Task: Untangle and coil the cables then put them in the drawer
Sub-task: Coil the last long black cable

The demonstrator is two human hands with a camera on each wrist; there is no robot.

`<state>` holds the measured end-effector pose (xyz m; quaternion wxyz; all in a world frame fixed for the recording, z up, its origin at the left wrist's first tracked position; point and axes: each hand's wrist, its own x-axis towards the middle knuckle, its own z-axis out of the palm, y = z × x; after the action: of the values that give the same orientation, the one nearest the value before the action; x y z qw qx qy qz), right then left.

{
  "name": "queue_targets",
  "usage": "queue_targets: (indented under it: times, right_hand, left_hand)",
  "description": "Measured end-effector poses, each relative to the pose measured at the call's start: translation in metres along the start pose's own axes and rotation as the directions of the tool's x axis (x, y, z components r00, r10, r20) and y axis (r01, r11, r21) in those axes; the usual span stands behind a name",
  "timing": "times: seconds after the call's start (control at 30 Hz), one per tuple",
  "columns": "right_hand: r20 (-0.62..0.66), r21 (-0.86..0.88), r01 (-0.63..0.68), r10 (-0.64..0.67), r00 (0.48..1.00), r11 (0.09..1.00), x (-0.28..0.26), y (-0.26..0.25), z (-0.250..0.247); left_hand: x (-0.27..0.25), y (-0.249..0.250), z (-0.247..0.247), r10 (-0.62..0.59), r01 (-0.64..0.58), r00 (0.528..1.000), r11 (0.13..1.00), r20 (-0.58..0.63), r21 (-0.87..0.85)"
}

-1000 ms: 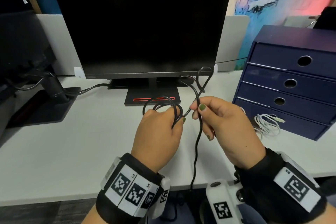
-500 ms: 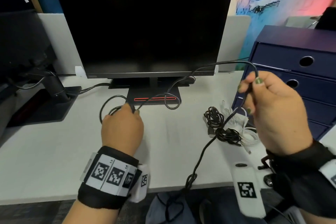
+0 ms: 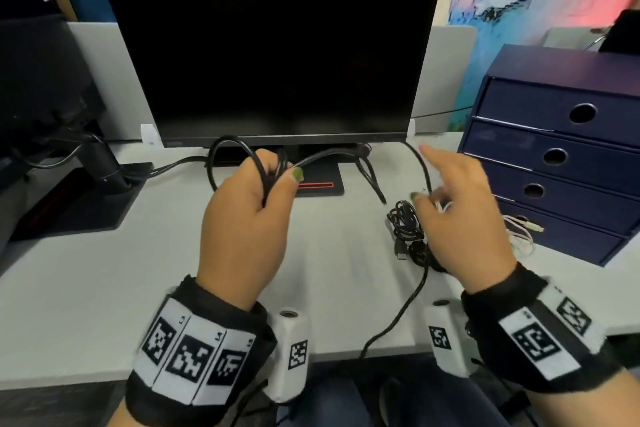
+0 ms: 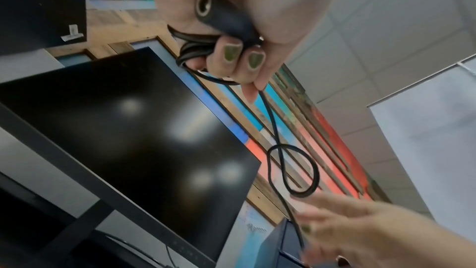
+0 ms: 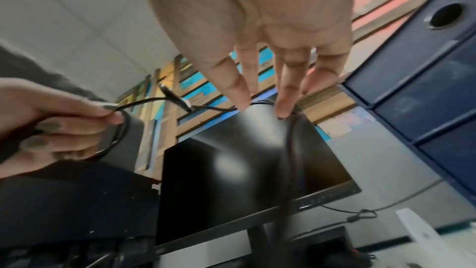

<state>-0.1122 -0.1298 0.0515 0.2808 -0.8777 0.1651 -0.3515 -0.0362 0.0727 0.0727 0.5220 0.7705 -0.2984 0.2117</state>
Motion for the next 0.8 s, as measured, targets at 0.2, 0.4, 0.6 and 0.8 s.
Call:
queue_targets:
  times: [0.2, 0.4, 0.6, 0.8]
  right_hand:
    - [0.219, 0.159, 0.088, -0.122, 0.968, 0.983, -0.015, -0.017, 0.028]
    - [0.192, 0.688, -0.117, -0.024, 0.981, 0.716, -0.019, -0.024, 0.025]
    - [0.167, 0.632, -0.002, -0.134, 0.977, 0.775, -0.028, -0.042, 0.013]
    - [0.339, 0.197, 0.183, -0.242, 0.909, 0.963, -0.024, -0.043, 0.003]
  left_hand:
    - [-0.005, 0.008, 0.010, -0.012, 0.018, 0.999, 0.988, 0.041, -0.155]
    - [-0.003, 0.011, 0.005, -0.074, 0.092, 0.994, 0.959, 0.079, -0.267]
    - [-0.009, 0.005, 0.016, -0.035, 0.038, 0.997, 0.998, 0.063, -0.044]
    - [-0.011, 0.003, 0.020, -0.054, 0.055, 0.998, 0.998, 0.043, -0.021]
